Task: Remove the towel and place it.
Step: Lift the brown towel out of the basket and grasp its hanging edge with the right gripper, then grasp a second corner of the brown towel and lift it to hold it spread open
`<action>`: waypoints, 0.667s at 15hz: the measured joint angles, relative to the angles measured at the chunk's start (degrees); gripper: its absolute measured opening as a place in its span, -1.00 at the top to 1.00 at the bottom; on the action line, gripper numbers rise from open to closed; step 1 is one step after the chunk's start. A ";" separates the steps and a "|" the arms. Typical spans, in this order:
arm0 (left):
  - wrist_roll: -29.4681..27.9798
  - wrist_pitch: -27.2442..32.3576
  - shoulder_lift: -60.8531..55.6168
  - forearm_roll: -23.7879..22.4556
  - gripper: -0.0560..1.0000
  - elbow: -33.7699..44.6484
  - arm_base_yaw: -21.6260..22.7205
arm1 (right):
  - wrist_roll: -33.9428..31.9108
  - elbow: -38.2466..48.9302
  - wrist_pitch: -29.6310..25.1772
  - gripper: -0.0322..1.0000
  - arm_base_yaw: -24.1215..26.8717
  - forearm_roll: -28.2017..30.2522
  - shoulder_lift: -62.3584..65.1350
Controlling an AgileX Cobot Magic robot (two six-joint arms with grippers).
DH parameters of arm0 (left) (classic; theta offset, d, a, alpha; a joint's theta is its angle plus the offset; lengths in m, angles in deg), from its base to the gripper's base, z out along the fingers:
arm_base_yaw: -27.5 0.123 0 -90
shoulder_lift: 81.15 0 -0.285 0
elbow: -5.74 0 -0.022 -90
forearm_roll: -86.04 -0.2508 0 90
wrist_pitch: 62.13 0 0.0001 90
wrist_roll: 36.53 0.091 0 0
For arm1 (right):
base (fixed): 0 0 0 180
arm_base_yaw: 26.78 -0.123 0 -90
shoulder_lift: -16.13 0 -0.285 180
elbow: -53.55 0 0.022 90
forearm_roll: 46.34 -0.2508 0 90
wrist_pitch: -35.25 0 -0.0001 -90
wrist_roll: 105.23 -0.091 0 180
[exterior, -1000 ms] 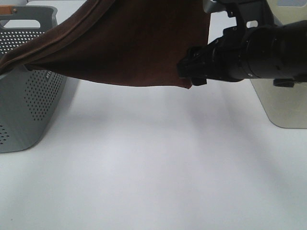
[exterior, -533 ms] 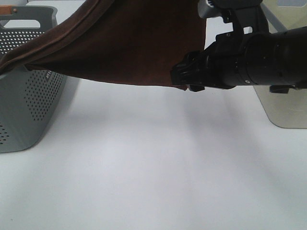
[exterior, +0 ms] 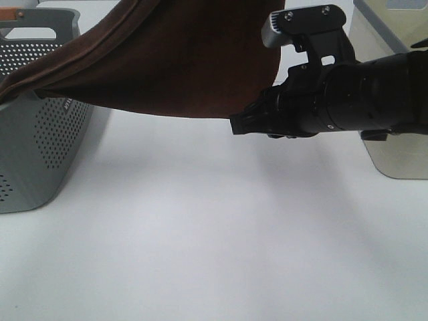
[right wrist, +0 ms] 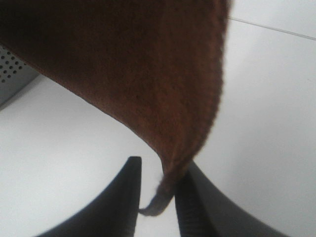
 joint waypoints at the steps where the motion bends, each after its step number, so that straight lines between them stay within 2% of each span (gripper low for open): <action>1: 0.00 0.00 0.00 -0.06 0.89 0.00 0.00 | 0.00 -0.57 -0.06 0.43 0.00 0.00 0.00; 4: 0.00 0.00 0.00 -0.74 0.89 0.00 0.00 | 0.00 -1.60 -0.34 0.22 0.00 0.00 0.00; 6: -0.06 0.00 0.00 -1.03 0.89 0.00 0.00 | 0.00 -1.72 -0.34 0.27 0.00 0.00 0.00; 7: -0.06 0.00 0.00 -1.03 0.89 0.00 0.00 | 0.00 -1.72 -0.34 0.39 0.00 0.00 0.00; 9: -0.06 0.00 0.00 -1.09 0.89 0.00 0.00 | 0.00 -1.72 -0.34 0.83 0.00 0.00 0.00; 10: -0.06 0.00 0.00 -1.09 0.89 0.00 0.00 | 0.00 -1.72 -0.29 0.94 0.00 0.00 0.00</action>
